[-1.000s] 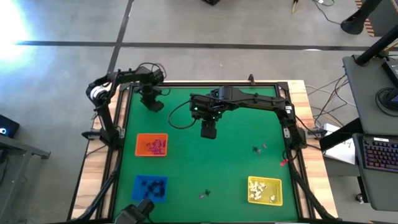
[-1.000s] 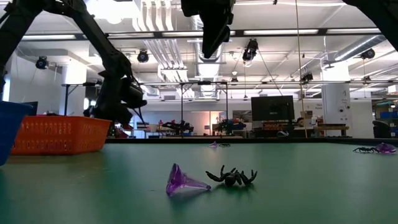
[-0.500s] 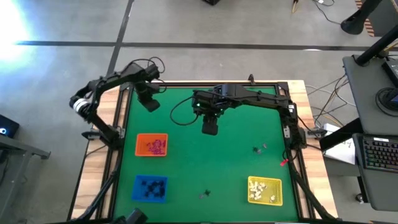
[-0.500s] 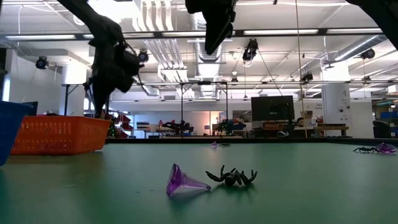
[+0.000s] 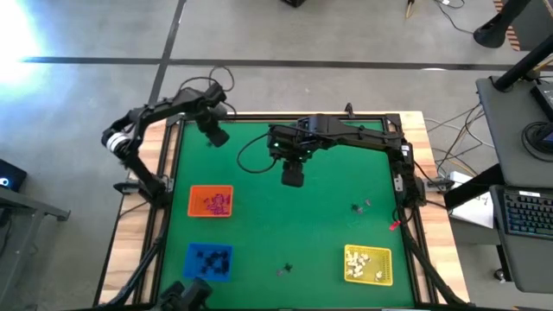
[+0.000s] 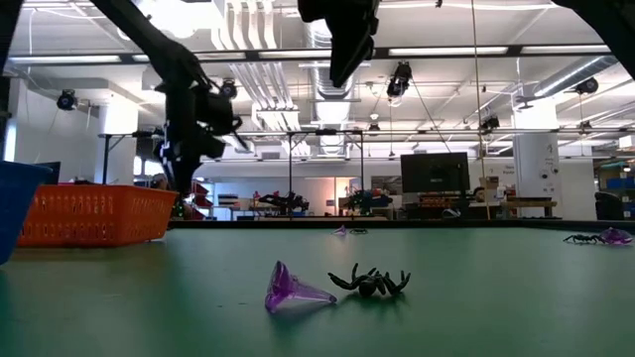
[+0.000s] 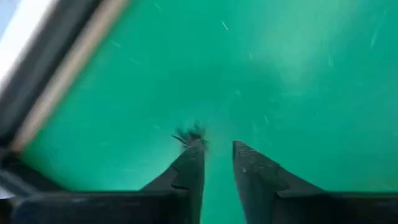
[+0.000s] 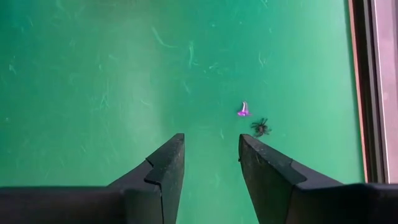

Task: Sort Halloween decoration
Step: Put the black spider toy into the blue bin

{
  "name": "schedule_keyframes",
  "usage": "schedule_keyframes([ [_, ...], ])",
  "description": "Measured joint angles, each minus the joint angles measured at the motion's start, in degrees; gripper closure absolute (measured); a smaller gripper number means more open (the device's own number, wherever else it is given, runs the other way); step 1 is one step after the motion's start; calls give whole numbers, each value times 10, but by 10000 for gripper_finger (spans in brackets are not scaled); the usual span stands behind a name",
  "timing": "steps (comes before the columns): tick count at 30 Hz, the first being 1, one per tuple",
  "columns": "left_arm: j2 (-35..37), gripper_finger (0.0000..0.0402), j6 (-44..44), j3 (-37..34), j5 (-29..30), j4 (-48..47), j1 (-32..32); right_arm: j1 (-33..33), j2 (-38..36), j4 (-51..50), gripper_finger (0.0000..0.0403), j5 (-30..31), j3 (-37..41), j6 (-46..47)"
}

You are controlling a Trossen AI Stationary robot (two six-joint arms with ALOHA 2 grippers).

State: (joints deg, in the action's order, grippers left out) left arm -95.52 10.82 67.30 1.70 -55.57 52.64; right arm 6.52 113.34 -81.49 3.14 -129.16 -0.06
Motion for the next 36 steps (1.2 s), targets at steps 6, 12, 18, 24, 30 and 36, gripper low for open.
schedule_keyframes([
  [6, -58, 281, -33, 0, 21, -10, 1, 0, 0, -18, 263, -1, 0, 0],
  [12, -90, 256, -39, 0, 21, 2, 3, 0, 0, -22, 268, -1, 0, 1],
  [18, -113, 254, -43, 0, 23, 2, 17, 0, 0, -24, 264, -1, 0, 4],
  [24, -118, 254, -47, 0, 23, 5, 38, 0, 0, -23, 269, -1, 1, 1],
  [30, -119, 283, -34, 1, 20, 5, 39, 0, 0, -23, 275, -1, 1, 1],
  [36, -126, 357, -28, 1, 25, 5, 41, 0, 0, -23, 272, -1, 1, 1],
])
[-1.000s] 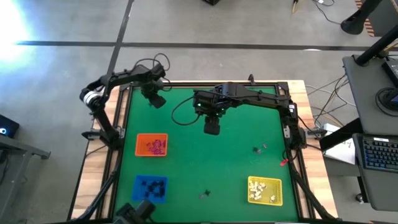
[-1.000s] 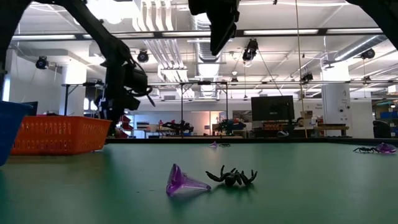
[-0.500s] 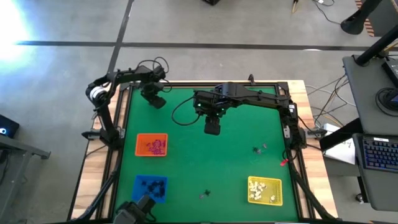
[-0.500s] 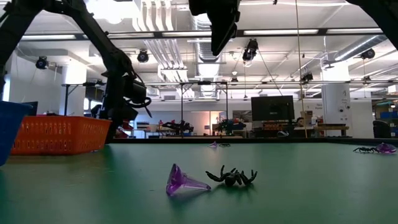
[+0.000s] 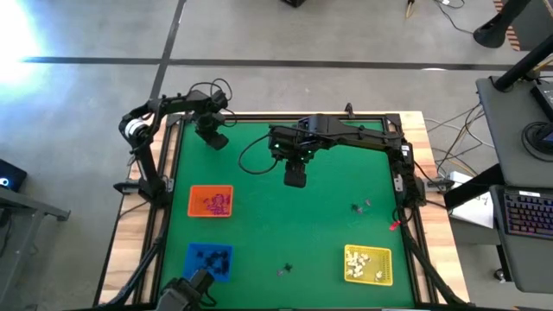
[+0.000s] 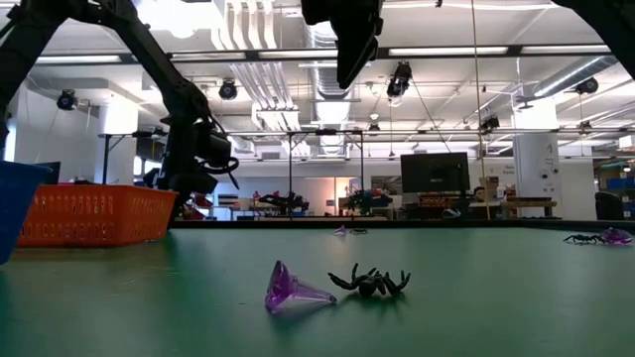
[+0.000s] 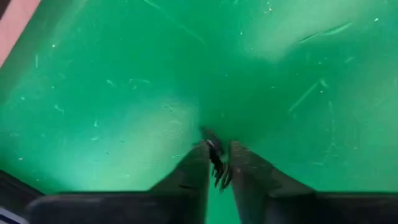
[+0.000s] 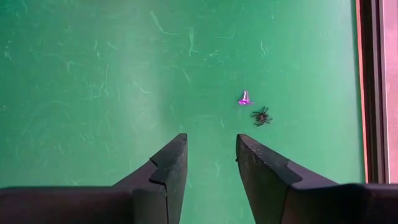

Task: Sort Halloween decoration
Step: Put the black spider toy into the blue bin

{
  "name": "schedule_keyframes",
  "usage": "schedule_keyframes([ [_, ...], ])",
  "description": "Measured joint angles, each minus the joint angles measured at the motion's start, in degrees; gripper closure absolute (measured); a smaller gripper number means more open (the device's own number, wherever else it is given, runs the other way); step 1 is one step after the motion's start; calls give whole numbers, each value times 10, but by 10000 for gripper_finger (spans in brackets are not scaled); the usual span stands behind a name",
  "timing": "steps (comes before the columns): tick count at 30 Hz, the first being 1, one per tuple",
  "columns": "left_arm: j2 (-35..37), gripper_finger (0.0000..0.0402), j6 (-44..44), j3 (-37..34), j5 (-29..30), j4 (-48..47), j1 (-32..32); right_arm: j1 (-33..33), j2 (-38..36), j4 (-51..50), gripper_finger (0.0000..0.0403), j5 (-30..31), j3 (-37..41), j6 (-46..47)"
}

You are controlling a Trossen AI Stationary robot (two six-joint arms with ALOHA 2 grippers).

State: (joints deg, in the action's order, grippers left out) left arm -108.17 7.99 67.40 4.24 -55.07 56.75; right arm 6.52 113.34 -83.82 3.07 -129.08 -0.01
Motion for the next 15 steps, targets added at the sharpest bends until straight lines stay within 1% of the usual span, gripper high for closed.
schedule_keyframes([
  [2, -2, 386, 5, 0, 2, -1, 0, 0, 0, 0, 270, 0, 0, 0],
  [3, -2, 393, 6, 0, 3, -1, 0, 0, 0, 0, 269, 0, 0, 0],
  [9, -3, 398, 25, 9, 1, -17, 0, 0, 0, 1, 272, 0, 0, 0],
  [15, 20, 400, 40, 32, -22, -116, -9, 0, 0, 0, 278, 0, 0, 0],
])
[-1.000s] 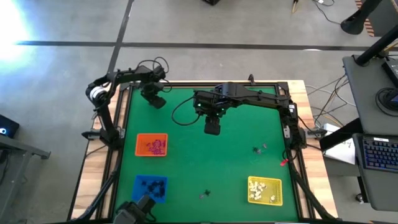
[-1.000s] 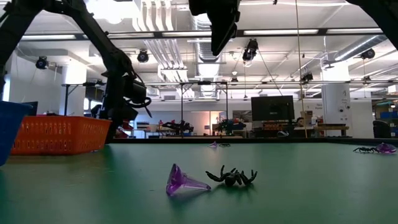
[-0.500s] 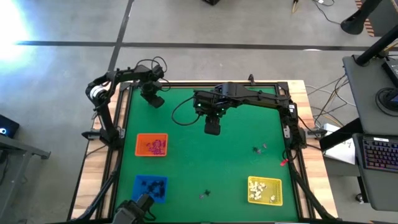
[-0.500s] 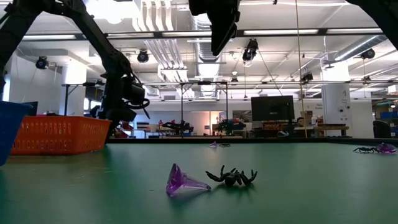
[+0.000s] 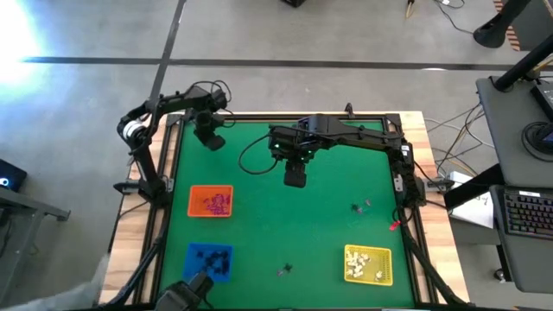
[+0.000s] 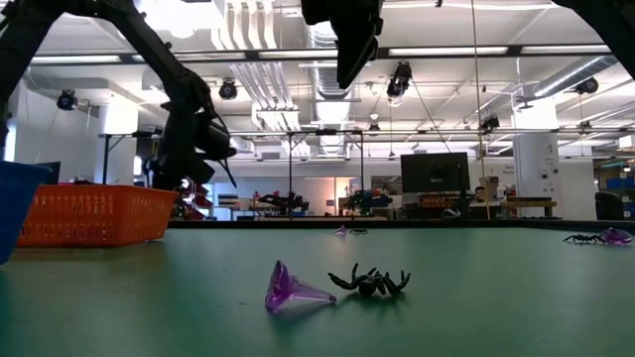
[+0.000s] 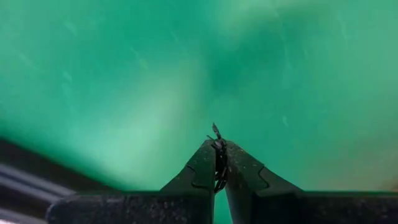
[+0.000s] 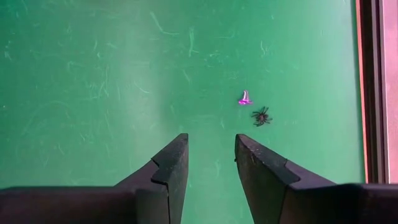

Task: Sort Halloween decoration
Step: Put the black spider toy into the blue bin

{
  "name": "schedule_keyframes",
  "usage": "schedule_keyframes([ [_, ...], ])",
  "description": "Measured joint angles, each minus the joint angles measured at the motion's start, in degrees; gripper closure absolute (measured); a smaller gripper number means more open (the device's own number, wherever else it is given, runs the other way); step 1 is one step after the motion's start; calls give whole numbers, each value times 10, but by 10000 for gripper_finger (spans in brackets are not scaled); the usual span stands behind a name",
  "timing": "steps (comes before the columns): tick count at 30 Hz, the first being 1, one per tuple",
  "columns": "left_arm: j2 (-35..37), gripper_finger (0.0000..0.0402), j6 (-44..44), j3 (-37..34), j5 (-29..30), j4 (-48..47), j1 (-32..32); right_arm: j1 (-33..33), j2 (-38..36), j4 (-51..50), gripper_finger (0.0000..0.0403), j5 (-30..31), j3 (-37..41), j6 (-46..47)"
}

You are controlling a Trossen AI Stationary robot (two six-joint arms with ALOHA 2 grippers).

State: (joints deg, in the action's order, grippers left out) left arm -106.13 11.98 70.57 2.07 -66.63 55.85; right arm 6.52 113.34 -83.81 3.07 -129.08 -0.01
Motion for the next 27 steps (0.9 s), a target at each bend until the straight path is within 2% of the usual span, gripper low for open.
schedule_keyframes([
  [5, 51, 401, 5, -9, -13, -43, -20, 0, -3, -21, 276, 0, 0, 3],
  [10, 130, 401, -13, -22, -104, -49, -64, 0, -6, -58, 278, 0, 0, 21],
  [12, 167, 401, -22, -28, -122, -49, -90, 0, -6, -63, 281, 0, 1, 29],
  [20, 318, 401, -93, -76, -154, -59, -227, 0, -6, -62, 279, 1, 4, 70],
  [24, 397, 401, -147, -108, -193, -63, -316, 0, -6, -62, 278, 0, 5, 129],
  [27, 451, 402, -198, -132, -198, -60, -393, -7, -6, -62, 282, 0, 7, 182],
])
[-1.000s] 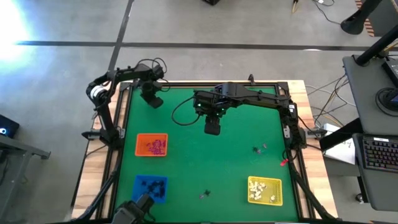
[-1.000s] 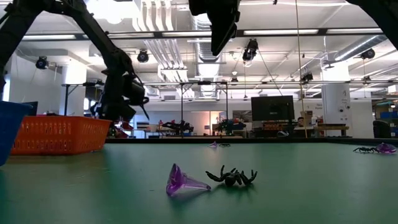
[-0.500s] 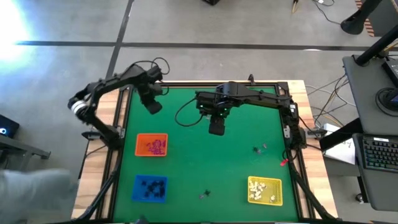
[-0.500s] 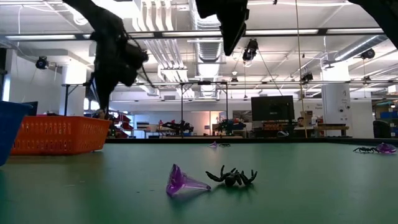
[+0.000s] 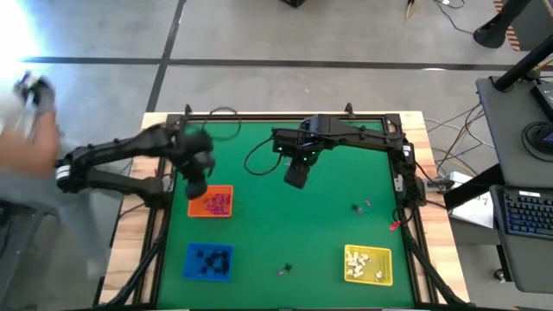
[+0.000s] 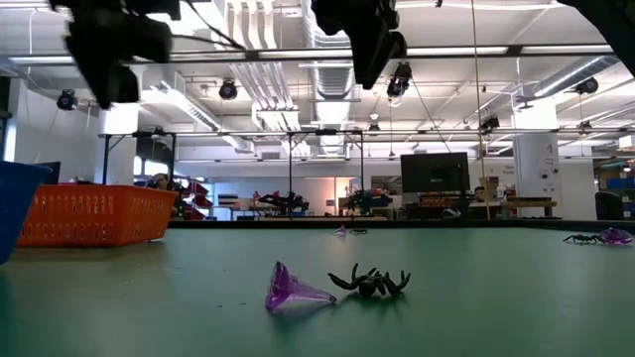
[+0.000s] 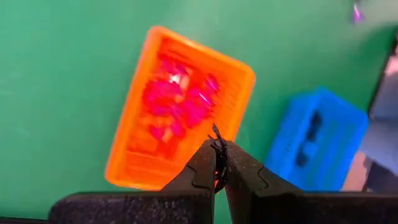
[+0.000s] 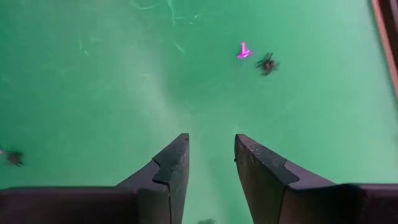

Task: Sort Halloween decoration
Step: Put the black spider toy into the blue bin

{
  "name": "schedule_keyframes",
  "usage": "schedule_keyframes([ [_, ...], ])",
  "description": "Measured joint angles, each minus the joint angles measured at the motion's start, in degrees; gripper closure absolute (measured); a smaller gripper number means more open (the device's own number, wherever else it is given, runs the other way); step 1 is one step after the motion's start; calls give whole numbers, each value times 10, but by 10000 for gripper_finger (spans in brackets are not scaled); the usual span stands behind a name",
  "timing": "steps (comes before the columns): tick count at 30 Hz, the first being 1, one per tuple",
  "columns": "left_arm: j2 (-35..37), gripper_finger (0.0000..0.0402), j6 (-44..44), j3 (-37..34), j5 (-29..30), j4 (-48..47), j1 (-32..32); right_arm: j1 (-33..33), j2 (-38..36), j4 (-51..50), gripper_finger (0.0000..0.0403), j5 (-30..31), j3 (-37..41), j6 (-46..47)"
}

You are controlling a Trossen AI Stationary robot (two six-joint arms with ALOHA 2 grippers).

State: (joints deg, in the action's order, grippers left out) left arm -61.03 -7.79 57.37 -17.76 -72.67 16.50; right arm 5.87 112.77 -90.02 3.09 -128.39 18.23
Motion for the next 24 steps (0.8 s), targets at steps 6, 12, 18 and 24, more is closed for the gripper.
schedule_keyframes([
  [6, 77, 402, -109, -69, 0, 46, -158, -29, 0, 1, 284, -1, 14, 53],
  [12, 106, 402, -218, -136, 2, 169, -304, -48, 1, 7, 283, -5, 22, 96],
  [18, 89, 402, -260, -167, 5, 271, -403, -54, 1, 20, 280, -5, 22, 147],
  [24, 40, 401, -252, -178, 7, 297, -435, -54, 3, 58, 283, -5, 22, 143],
])
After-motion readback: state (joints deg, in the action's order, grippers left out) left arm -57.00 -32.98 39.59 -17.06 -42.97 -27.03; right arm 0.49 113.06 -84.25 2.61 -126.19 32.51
